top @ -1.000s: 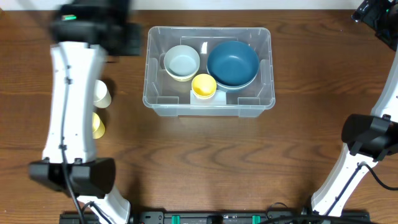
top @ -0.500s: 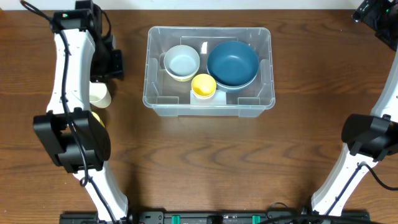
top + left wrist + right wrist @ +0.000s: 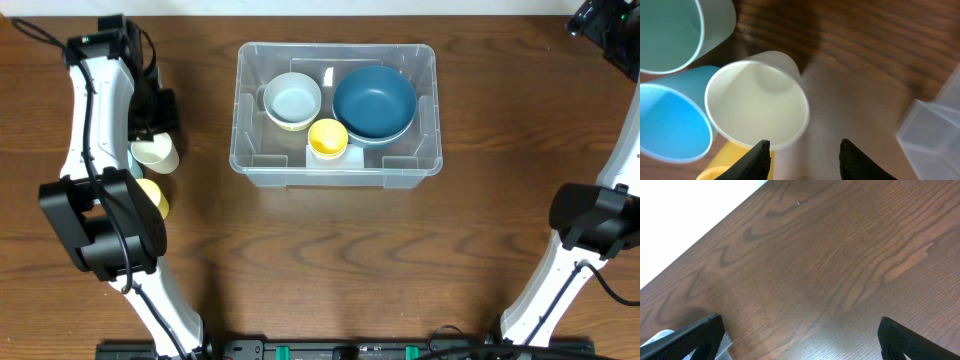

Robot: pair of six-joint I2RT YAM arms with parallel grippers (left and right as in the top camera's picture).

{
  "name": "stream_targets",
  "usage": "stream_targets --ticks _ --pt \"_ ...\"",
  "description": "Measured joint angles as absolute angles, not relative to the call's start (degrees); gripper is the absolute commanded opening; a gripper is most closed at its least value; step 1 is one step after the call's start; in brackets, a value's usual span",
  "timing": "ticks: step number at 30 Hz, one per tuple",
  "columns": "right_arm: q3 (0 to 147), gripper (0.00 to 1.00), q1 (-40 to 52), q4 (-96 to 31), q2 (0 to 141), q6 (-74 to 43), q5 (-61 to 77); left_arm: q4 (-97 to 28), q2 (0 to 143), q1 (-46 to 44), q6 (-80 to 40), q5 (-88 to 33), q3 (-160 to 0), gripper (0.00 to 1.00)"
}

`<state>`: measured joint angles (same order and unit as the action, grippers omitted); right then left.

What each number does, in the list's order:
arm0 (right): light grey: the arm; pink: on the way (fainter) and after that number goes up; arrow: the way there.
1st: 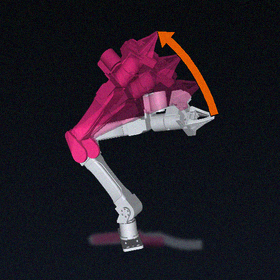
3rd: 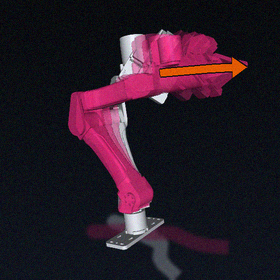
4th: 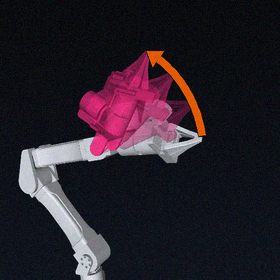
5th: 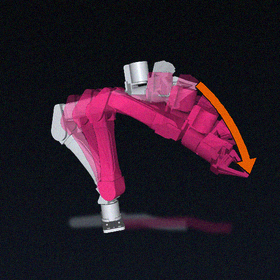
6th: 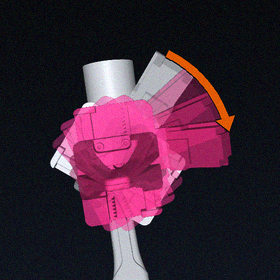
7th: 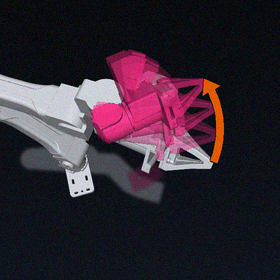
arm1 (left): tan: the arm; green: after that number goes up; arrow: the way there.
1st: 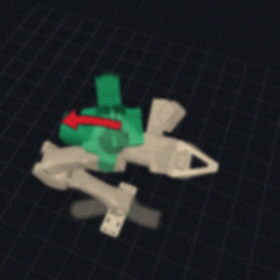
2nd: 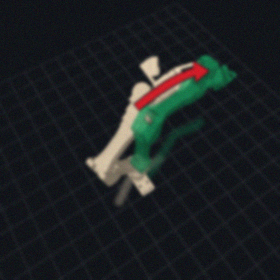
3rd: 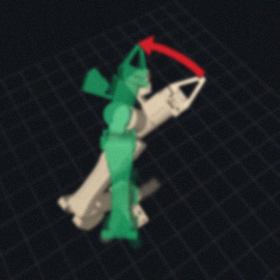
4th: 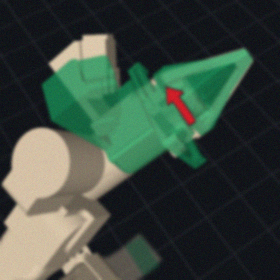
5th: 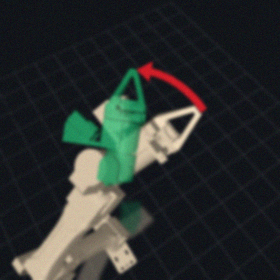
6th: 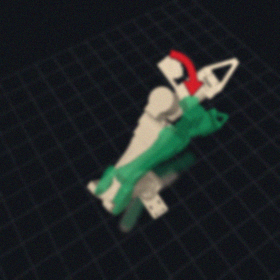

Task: Pack container
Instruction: 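Move the left gripper to the white cup and grasp it, then carry the white cup into the bin onto the yellow cup, release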

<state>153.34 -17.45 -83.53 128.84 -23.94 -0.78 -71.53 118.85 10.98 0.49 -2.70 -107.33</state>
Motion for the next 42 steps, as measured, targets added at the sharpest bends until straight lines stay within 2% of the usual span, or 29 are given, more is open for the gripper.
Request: stream_targets --ticks 7,8,11,12,20,27,33,37,42 --pt "153.34 0.99 -17.45 -83.53 128.84 -23.97 -0.78 -63.11 119.39 11.09 0.49 -2.59 -97.19 0.43" --pt "153.34 0.99 -17.45 -83.53 128.84 -23.94 -0.80 -62.50 119.50 11.09 0.47 -2.57 -96.27 0.38" --pt "153.34 0.99 -17.45 -83.53 128.84 -23.94 -0.80 -61.89 119.70 11.09 -0.14 -2.57 -94.87 0.10" --pt "153.34 0.99 -17.45 -83.53 128.84 -23.97 -0.80 -61.76 119.72 11.09 -0.08 -2.57 -94.83 0.06" --pt "153.34 0.99 -17.45 -83.53 128.84 -23.94 -0.80 -66.72 119.70 10.79 -0.25 -2.57 -96.47 0.06" --pt "153.34 0.99 -17.45 -83.53 128.84 -23.97 -0.78 -75.40 117.19 5.87 -0.27 -2.48 -108.16 0.06" --pt "153.34 0.99 -17.45 -83.50 128.84 -23.97 -0.80 -77.21 107.35 -5.78 -0.19 -2.35 -118.52 0.06" --pt "153.34 0.99 -17.45 -83.53 128.84 -23.97 -0.80 -75.13 101.43 -17.54 0.05 -2.50 -120.53 0.06" --pt "153.34 0.99 -17.45 -83.53 128.84 -23.97 -0.78 -74.37 102.13 -26.55 0.25 -2.72 -120.73 0.06"
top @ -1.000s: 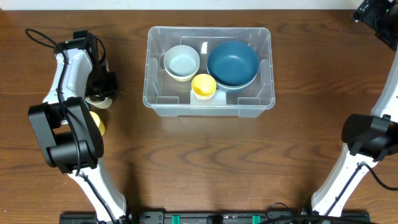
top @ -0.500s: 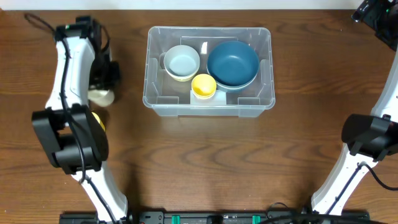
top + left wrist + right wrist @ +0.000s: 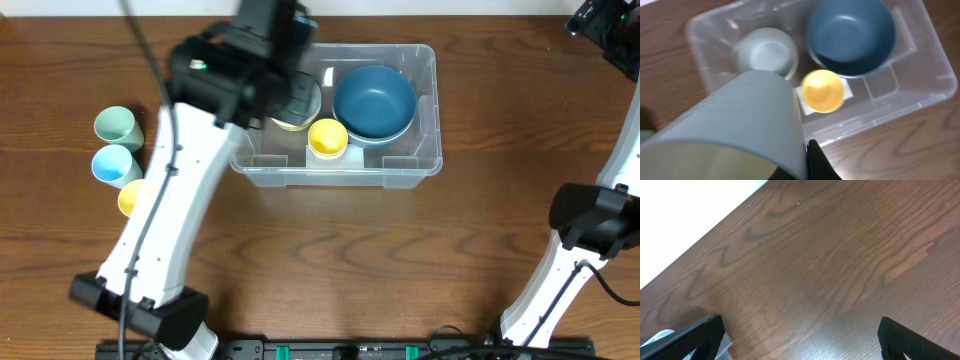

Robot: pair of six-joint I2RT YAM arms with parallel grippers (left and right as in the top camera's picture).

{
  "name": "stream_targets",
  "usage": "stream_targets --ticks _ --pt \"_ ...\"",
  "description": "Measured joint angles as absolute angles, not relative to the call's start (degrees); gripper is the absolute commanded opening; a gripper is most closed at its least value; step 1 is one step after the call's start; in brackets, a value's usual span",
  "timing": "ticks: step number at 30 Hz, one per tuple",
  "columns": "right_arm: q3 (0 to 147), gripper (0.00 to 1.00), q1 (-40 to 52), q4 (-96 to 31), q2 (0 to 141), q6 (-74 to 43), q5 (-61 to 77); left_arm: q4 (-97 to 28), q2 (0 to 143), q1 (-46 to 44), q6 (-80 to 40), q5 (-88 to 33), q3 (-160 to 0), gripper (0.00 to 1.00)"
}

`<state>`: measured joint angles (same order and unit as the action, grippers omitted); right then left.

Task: Pack container
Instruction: 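Carry the white cup into the bin onto the yellow cup, release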

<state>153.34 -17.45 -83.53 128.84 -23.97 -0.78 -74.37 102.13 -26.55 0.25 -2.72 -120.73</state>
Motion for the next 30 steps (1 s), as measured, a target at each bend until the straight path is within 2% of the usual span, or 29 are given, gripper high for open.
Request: stream_targets --ticks 15,30 --pt "153.34 0.99 -17.45 -83.53 128.84 -23.97 -0.78 -73.38 118.52 -34.11 1.15 -2.59 -120.44 0.06" --pt "153.34 0.99 -17.45 -83.53 128.84 -23.97 -0.80 -73.52 119.31 -34.24 1.37 -2.59 -120.33 0.06"
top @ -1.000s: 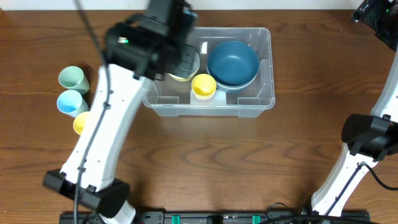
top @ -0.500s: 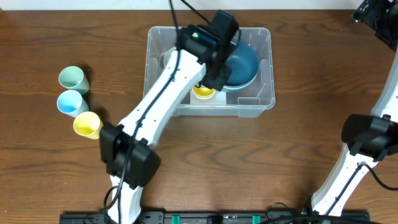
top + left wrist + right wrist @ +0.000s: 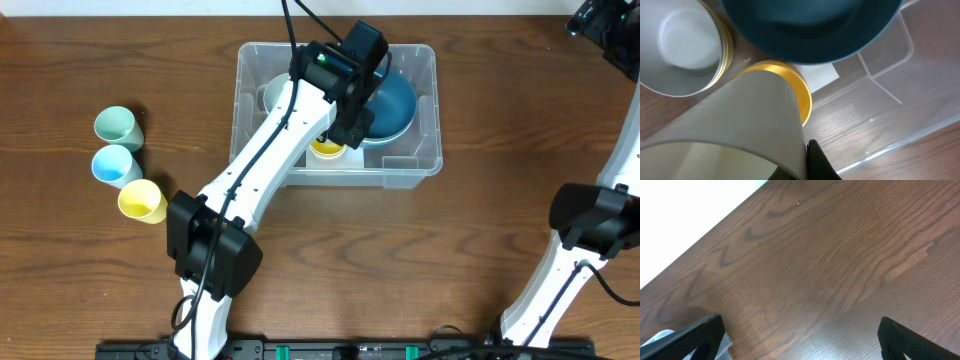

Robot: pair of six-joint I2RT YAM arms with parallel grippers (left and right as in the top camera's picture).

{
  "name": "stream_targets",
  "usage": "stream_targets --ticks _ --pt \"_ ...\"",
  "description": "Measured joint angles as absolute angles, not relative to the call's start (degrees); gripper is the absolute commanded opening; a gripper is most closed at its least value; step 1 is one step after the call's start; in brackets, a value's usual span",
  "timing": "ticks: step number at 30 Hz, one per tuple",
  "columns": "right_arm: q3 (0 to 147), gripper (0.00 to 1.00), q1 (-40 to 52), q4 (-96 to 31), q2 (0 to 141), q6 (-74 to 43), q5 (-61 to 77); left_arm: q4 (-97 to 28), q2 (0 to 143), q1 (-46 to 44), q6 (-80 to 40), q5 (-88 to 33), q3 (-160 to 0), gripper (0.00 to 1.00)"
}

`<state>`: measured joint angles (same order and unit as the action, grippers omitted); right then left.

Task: Pack container
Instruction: 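Carry the white cup into the bin onto the yellow cup, release, then return the left gripper to the yellow cup and grasp it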

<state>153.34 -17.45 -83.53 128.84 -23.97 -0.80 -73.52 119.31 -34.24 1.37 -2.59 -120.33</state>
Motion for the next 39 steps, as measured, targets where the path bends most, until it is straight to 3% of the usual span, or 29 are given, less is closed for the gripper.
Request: stream_targets --ticks 10,13,15,28,35,39 --pt "153.34 0.99 -17.45 -83.53 128.84 -23.97 -0.80 -74.54 119.31 -34.24 1.52 -2.59 -119.35 0.09" --pt "153.34 0.99 -17.45 -83.53 128.84 -23.97 -0.78 -74.54 119.31 -34.24 1.80 -2.55 -119.35 0.55" --pt "153.34 0.99 -17.45 -83.53 128.84 -23.97 -0.78 -74.50 119.31 -34.24 1.58 -2.57 -119.35 0.63" --pt "153.34 0.99 -17.45 -83.53 128.84 -23.97 -0.80 -74.85 113.86 -28.80 1.58 -2.33 -120.36 0.61" --pt "153.34 0.99 -17.45 -83.53 128.84 -23.97 -0.80 -79.66 97.62 -12.40 1.32 2.00 -124.64 0.65" --pt "153.34 0.99 -17.45 -83.53 128.84 -23.97 -0.80 -84.42 96.16 -2.15 -0.08 2.81 -124.22 0.65"
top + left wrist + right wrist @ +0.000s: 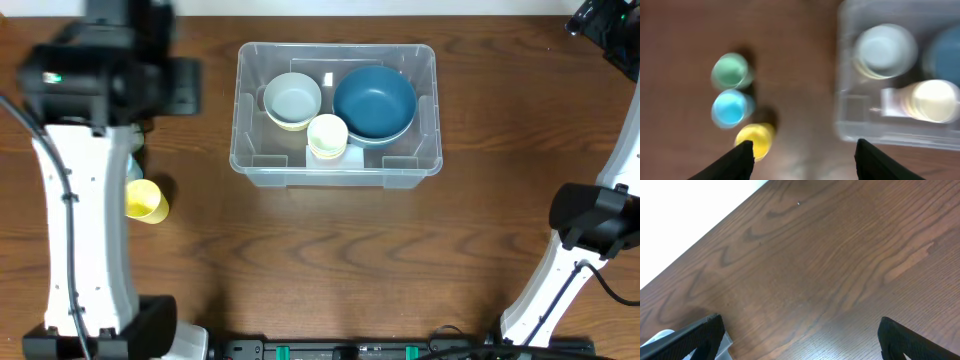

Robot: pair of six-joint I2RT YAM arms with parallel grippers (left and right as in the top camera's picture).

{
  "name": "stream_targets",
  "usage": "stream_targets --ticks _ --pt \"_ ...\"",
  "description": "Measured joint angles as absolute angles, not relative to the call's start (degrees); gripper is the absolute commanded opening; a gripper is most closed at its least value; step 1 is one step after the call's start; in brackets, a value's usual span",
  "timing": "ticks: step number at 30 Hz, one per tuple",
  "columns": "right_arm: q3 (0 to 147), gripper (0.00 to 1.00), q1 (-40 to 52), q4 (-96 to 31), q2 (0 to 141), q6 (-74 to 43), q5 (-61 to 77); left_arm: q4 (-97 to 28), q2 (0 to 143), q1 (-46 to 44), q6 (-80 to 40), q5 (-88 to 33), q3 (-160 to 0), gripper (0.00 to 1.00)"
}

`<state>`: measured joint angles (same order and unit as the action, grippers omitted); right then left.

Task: Pack container
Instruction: 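Return the left gripper to the yellow cup and grasp it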

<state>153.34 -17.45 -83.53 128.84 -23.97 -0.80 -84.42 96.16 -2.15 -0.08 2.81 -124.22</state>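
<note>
The clear plastic container (336,178) holds a large blue bowl (374,103), a pale blue bowl (292,100) nested in a yellow one, and a cream cup (327,134) standing inside a yellow cup. In the left wrist view a green cup (730,71), a blue cup (731,107) and a yellow cup (754,140) stand in a row on the table left of the container (855,125). My left gripper (802,160) hangs open and empty high over the table between the cups and the container. My right gripper (802,340) is open over bare wood.
The left arm's white links (85,220) run down the left side of the table and hide the green and blue cups from overhead. The right arm (590,225) stands at the right edge. The table (400,260) is dark wood.
The cream cup, then held in my left gripper just above the yellow cup in the container, now sits nested in that cup. The gripper has opened and is now over the left side of the table.
My left gripper stood open at the cream cup among the cups on the left. Then it held that cup above the container, later low over the yellow cup inside. Now the cup rests there and the gripper is empty. The right arm stayed still.
</note>
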Motion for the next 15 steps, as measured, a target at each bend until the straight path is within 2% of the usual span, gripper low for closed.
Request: stream_targets --ticks 7,15 --pt "153.34 0.99 -17.45 -83.50 128.84 -23.97 -0.80 -87.77 101.71 5.76 -1.56 -1.30 -111.37 0.64" --pt "153.34 0.99 -17.45 -83.53 128.84 -23.97 -0.78 -75.20 102.00 8.03 -2.90 -3.05 -93.41 0.64"
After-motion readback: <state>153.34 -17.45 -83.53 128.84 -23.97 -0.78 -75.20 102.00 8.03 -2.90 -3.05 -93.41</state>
